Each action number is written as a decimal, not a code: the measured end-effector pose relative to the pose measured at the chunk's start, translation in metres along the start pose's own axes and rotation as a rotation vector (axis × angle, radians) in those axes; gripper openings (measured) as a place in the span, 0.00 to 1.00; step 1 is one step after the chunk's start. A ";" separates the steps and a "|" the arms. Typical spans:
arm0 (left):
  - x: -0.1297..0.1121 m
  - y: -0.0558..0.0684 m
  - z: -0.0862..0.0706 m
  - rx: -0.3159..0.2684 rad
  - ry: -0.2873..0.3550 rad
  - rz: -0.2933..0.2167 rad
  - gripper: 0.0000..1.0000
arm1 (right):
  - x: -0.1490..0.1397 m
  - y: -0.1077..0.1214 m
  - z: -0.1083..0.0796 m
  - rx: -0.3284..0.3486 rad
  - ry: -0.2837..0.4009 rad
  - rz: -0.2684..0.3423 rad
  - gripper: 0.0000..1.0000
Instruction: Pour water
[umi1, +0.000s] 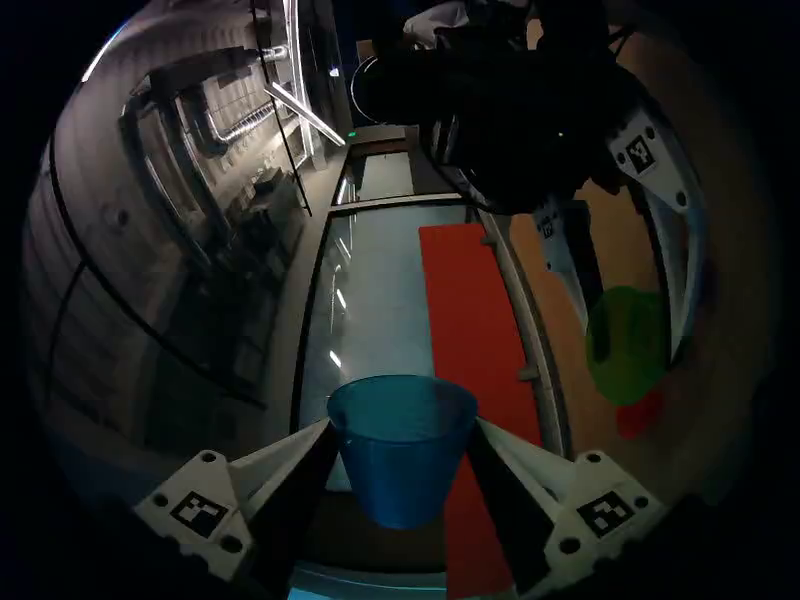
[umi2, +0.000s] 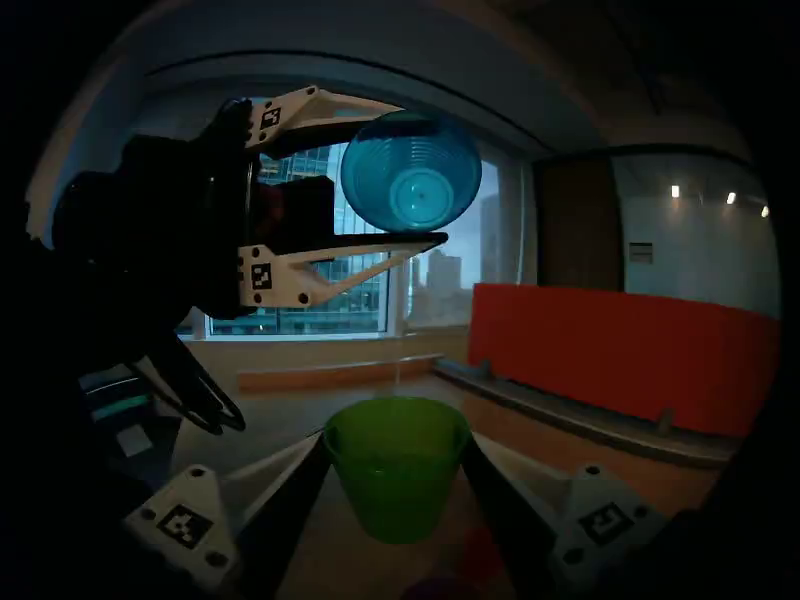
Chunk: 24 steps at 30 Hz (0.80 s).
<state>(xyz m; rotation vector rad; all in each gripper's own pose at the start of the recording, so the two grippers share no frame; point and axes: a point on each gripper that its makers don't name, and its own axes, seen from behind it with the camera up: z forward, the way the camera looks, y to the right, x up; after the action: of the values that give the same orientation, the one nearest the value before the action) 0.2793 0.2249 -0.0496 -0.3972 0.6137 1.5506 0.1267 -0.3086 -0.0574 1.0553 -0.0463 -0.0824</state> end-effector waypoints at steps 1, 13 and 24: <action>0.000 0.000 0.000 -0.001 0.001 -0.002 0.85 | 0.000 0.000 0.000 0.000 0.000 0.000 0.91; -0.010 0.002 0.002 -0.018 -0.006 -0.113 0.85 | 0.001 0.002 0.000 -0.008 0.002 -0.001 0.91; -0.028 0.001 0.006 -0.021 -0.018 -0.456 0.85 | 0.000 0.005 -0.001 -0.016 0.008 0.000 0.91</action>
<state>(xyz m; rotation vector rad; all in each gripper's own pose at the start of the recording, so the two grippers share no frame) 0.2809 0.2060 -0.0284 -0.5005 0.4539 1.1237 0.1274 -0.3051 -0.0532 1.0393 -0.0382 -0.0784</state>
